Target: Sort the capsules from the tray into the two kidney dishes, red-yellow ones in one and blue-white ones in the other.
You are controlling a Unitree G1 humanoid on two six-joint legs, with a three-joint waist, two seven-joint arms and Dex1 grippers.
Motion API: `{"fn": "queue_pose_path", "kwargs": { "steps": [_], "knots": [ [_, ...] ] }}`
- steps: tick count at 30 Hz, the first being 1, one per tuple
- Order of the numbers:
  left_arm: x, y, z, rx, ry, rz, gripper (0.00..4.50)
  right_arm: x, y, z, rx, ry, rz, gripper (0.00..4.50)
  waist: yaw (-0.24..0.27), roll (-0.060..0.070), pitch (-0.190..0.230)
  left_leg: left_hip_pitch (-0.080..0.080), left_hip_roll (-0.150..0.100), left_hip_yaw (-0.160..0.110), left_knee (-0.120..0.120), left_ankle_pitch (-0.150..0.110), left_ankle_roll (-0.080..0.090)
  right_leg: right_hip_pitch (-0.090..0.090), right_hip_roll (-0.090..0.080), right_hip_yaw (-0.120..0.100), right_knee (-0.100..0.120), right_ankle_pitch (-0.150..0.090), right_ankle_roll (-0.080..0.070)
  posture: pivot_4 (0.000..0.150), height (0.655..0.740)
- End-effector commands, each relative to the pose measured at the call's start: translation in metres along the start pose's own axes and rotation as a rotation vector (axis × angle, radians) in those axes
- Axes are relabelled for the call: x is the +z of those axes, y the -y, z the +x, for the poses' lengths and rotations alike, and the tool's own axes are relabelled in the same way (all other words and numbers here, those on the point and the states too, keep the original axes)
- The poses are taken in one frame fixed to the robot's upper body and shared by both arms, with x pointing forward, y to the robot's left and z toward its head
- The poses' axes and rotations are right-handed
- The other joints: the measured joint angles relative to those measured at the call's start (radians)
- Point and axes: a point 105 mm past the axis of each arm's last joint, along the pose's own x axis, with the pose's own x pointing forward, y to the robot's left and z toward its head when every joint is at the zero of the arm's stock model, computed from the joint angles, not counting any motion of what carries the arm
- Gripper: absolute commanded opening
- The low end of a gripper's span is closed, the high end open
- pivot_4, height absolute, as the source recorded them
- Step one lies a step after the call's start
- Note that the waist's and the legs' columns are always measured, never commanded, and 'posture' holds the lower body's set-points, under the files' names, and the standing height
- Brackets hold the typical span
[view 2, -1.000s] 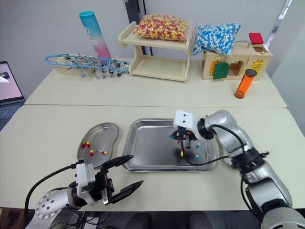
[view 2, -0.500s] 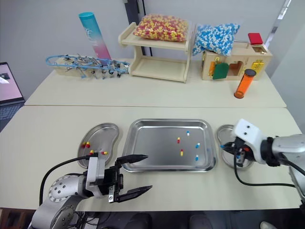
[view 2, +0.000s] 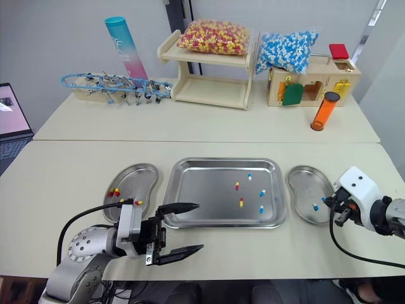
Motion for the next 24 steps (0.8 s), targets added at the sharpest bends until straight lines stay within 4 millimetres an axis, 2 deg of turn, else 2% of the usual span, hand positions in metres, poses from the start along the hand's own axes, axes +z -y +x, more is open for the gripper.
{"fn": "queue_pose_path", "kwargs": {
  "steps": [1,7,11,12,16,20,24],
  "knots": [
    [0.005,0.001,0.001,-0.001,0.019,0.003,4.5,0.004,0.005,-0.002,-0.026,0.026,-0.007,1.17,0.001,0.0,0.0,0.0,0.0,0.0,0.0,0.0,0.0,0.0,0.0,0.0,0.0,0.0,0.0,0.15,0.74],
    [0.006,0.0,0.0,0.008,0.015,-0.001,4.5,0.009,0.011,-0.005,-0.044,0.046,-0.014,2.97,0.0,0.0,0.0,0.0,0.0,0.0,0.0,0.0,0.0,0.0,0.0,0.0,0.0,0.0,0.0,0.15,0.74],
    [0.006,0.0,0.0,0.012,0.014,-0.004,4.5,0.01,0.01,-0.01,-0.03,0.061,-0.027,4.36,0.001,0.0,0.0,0.0,0.0,0.0,0.0,0.0,0.0,0.0,0.0,0.0,0.0,0.0,0.0,0.15,0.74],
    [0.006,0.0,0.0,0.015,0.014,-0.006,4.5,0.01,0.009,-0.011,-0.024,0.068,-0.031,4.49,0.001,0.0,0.0,0.0,0.0,0.0,0.0,0.0,0.0,0.0,0.0,0.0,0.0,0.0,0.0,0.15,0.74],
    [0.006,-0.002,-0.002,0.035,0.013,-0.014,4.5,0.008,0.003,-0.017,0.003,0.1,-0.063,4.49,0.002,0.0,0.0,0.0,0.0,0.0,0.0,0.0,0.0,0.0,0.0,0.0,0.0,0.0,0.0,0.15,0.74],
    [0.006,-0.009,-0.008,0.124,-0.003,-0.01,4.5,0.008,-0.008,-0.027,0.068,0.216,-0.073,4.49,0.002,0.0,0.0,0.0,0.0,0.0,0.0,0.0,0.0,0.001,0.0,0.0,0.0,0.0,0.0,0.15,0.74],
    [-0.006,-0.013,-0.021,0.222,-0.127,-0.041,4.5,-0.003,-0.019,-0.038,0.113,0.268,-0.147,4.49,0.002,0.0,0.0,0.0,0.0,-0.001,0.0,0.0,0.0,0.001,0.0,-0.001,0.0,0.0,0.0,0.15,0.74]
  ]
}}
